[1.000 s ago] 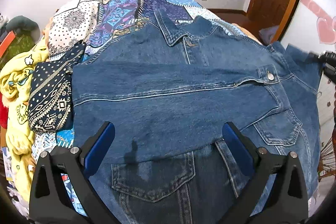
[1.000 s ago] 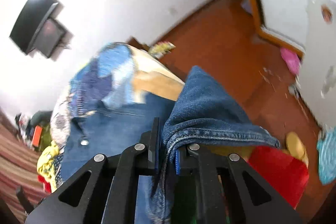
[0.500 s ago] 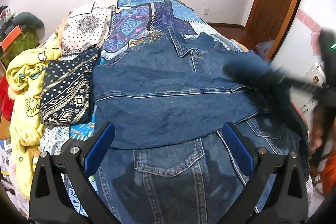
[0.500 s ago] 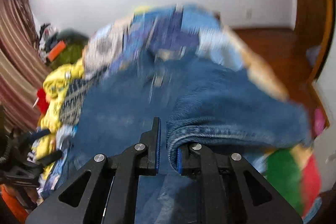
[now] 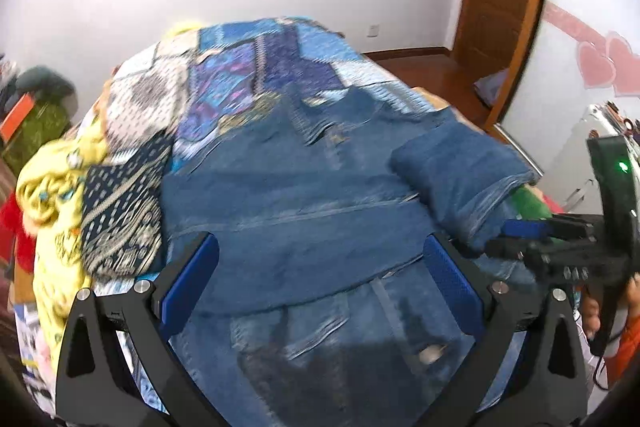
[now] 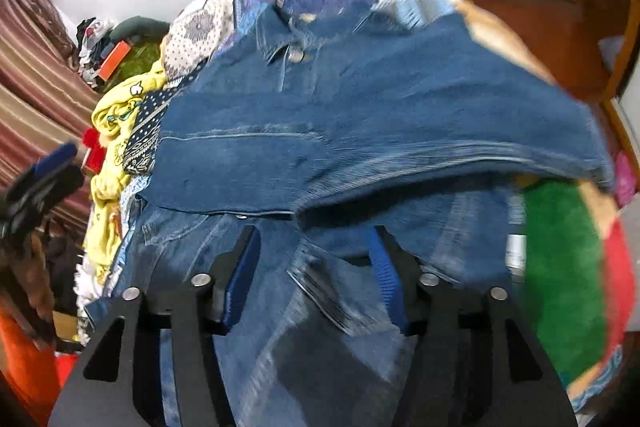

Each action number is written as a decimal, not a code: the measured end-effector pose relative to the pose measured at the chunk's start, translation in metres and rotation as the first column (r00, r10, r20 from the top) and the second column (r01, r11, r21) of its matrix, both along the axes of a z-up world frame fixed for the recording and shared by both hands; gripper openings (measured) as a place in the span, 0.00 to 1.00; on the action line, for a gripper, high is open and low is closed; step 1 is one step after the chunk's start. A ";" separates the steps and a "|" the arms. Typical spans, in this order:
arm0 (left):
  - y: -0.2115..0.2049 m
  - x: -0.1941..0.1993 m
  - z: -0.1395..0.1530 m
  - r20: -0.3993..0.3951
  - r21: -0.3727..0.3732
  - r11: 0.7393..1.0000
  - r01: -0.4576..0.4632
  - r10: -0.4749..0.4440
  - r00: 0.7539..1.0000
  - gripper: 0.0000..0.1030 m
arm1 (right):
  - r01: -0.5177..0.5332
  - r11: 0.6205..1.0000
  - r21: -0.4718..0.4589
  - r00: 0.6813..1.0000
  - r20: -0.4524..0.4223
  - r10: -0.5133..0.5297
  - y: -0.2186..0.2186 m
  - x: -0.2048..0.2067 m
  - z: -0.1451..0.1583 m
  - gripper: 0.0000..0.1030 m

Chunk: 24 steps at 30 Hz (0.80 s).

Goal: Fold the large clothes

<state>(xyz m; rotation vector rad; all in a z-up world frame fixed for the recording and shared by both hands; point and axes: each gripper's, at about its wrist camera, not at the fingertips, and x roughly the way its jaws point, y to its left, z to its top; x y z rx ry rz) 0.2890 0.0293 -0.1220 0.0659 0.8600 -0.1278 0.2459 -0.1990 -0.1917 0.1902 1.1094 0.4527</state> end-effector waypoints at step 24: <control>-0.216 0.090 -0.104 -0.198 0.335 0.845 0.417 -0.369 0.908 0.76 | 0.441 0.897 0.002 0.897 0.009 -0.441 -0.155 -0.042 -0.025 0.75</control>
